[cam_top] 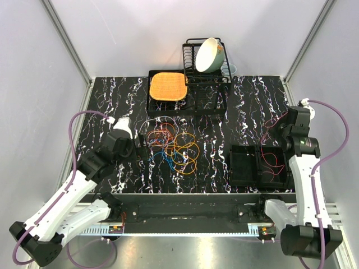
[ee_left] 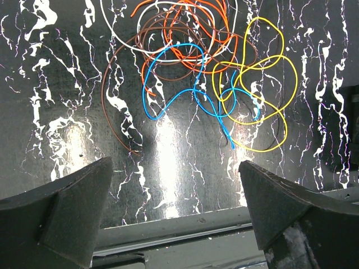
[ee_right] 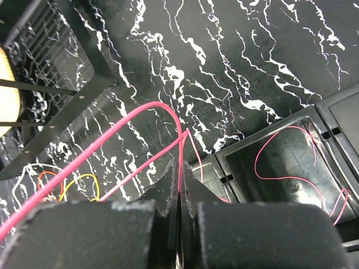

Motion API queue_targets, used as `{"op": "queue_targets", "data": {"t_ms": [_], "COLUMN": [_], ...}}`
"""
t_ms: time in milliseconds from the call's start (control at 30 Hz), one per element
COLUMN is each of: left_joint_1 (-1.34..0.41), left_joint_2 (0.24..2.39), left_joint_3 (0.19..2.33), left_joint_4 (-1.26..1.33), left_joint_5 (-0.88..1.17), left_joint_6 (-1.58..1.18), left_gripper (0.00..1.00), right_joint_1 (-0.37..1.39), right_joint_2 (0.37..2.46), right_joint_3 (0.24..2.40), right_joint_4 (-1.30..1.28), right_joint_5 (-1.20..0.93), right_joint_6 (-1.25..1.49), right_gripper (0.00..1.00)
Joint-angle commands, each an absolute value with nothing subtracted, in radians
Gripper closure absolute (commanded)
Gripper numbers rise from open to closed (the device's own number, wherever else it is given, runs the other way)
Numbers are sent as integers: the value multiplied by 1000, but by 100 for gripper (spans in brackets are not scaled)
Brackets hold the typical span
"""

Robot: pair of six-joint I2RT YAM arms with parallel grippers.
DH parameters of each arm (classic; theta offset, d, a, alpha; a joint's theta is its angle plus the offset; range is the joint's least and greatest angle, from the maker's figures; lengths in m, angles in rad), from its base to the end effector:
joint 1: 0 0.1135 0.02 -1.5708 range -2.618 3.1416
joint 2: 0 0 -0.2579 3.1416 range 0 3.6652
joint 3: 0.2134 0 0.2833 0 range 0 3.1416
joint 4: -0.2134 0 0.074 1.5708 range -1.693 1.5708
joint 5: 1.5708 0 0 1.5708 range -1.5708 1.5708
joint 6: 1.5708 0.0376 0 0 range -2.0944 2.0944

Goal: Untangle the cables

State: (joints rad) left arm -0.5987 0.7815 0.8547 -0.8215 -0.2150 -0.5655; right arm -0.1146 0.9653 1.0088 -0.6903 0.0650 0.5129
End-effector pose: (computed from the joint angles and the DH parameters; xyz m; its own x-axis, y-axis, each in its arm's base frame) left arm 0.1613 -0.1004 0.2999 -0.7004 -0.1559 -0.6965 0.0547 0.9613 -0.2701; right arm 0.2344 -0.0294 0.3303 -0.4404 0.5436 -0.7145 0.4381 0.8248 0.3575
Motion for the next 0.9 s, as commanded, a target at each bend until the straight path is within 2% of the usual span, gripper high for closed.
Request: {"op": "queue_targets", "data": {"t_ms": [0,133,433,867], "left_joint_1": [-606,-611,-614,-612], "left_joint_2": [764,755,749,732], "left_joint_3": [848,847,848,845], "left_joint_4": [-793,-795,-790,-779], "left_joint_5": [-241,-244,-221,-192], "left_joint_6": [-551,-552,-546,-532], "left_gripper": [1,1,1,1], "right_joint_1": [-120,-120,-136,-176], "right_joint_2": [930,928,959,1107], "right_joint_3": [1008,979,894,855], "right_joint_4": [-721,-770,-781,-923], "right_joint_5": [107,227,322,413], "right_joint_6": [552,540,600,859], "right_gripper": [100,100,100,100]}}
